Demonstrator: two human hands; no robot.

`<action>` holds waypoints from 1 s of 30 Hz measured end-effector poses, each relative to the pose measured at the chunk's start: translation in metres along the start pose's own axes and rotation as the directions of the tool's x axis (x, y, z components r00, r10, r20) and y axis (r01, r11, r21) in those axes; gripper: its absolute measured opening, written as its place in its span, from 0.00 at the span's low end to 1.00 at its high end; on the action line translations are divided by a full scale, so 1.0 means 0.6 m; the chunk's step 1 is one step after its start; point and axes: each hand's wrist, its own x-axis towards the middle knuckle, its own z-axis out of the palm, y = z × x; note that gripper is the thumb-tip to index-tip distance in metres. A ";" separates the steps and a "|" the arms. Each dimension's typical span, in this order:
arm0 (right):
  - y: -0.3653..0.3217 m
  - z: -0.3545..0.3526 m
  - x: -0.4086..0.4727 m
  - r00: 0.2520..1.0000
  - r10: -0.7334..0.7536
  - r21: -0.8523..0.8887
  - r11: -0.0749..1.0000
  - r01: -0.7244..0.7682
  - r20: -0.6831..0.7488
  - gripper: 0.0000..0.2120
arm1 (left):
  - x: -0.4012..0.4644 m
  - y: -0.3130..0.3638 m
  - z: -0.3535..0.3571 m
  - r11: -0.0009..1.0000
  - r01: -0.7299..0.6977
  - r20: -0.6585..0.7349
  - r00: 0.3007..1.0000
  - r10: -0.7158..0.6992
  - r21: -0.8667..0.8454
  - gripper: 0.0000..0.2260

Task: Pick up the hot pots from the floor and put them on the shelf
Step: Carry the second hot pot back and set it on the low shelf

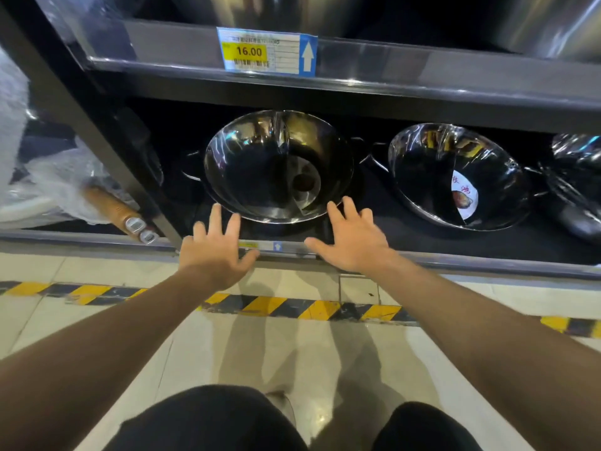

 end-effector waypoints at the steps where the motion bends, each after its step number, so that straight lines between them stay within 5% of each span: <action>1: -0.009 0.007 -0.004 1.000 -0.006 -0.006 1.000 0.006 -0.006 0.48 | 0.008 -0.003 -0.006 1.000 0.008 0.014 1.000 -0.008 -0.010 0.39; 8: -0.013 0.011 0.001 0.998 -0.065 0.043 0.997 0.064 0.023 0.44 | 0.049 -0.003 -0.032 0.995 0.068 0.110 0.992 -0.060 -0.070 0.38; 13: 0.025 -0.020 -0.009 0.985 -0.158 0.137 0.979 0.149 0.061 0.38 | 0.059 0.004 -0.039 0.991 0.125 0.146 0.981 -0.129 0.037 0.39; 17: 0.112 -0.040 -0.037 0.992 0.086 -0.006 0.996 -0.087 -0.089 0.34 | 0.034 0.047 -0.040 0.997 0.027 0.119 0.992 -0.036 0.074 0.38; 21: 0.220 -0.032 -0.061 0.921 0.389 -0.056 0.920 -0.387 0.031 0.43 | -0.009 0.106 -0.022 0.967 -0.212 0.056 0.977 0.206 0.144 0.39; 24: 0.268 -0.013 -0.071 0.893 0.426 0.057 0.897 -0.437 0.147 0.45 | -0.013 0.121 -0.014 0.971 -0.199 0.074 0.979 0.190 0.135 0.41; 30: 0.310 0.001 -0.097 0.878 0.462 0.089 0.876 -0.474 0.128 0.45 | -0.013 0.099 -0.002 0.974 -0.174 0.083 0.983 0.163 0.142 0.41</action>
